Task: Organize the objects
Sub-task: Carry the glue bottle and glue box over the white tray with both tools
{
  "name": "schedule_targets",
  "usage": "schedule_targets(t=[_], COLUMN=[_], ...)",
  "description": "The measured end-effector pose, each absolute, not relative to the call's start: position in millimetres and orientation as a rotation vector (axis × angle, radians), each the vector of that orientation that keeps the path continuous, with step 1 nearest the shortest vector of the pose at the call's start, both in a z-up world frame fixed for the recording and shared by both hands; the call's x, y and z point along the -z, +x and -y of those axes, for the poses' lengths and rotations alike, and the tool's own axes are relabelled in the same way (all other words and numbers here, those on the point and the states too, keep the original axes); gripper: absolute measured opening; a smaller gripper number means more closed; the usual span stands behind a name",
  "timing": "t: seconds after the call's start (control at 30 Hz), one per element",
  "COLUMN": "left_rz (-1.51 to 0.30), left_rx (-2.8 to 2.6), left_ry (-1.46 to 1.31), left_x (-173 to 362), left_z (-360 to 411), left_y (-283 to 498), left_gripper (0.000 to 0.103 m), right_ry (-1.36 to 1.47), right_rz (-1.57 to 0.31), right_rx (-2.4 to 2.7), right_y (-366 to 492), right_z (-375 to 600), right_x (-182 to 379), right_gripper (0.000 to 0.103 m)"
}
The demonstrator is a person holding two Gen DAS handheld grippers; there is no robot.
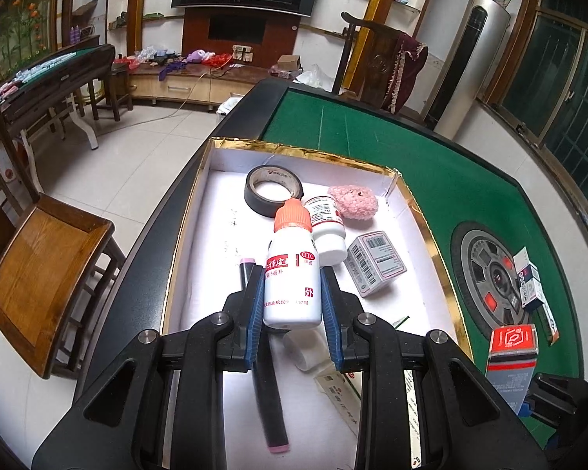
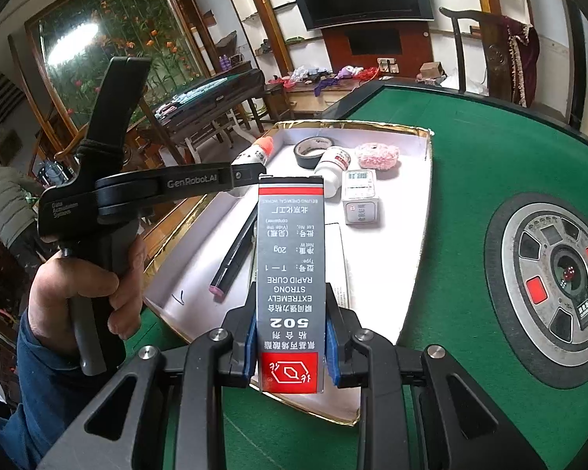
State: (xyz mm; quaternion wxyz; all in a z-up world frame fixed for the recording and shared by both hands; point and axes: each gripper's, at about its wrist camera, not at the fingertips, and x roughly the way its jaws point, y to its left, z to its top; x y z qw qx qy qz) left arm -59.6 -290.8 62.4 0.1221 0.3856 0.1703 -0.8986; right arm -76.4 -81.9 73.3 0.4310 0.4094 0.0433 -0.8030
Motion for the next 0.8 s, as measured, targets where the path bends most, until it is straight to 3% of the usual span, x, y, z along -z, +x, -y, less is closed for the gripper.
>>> schedule_targets(t=[0.8], left_rz=[-0.548], left_rx=[2.543], left_ry=[1.179], left_x=[-48.2], left_z=[322.3], left_y=[-59.4], left_gripper=[0.027], right_ry=[1.071], right_rz=[-0.155], right_rx=[1.87], right_y=[-48.2], right_z=[159.2], right_x=[-49.6], right_gripper=[0.026])
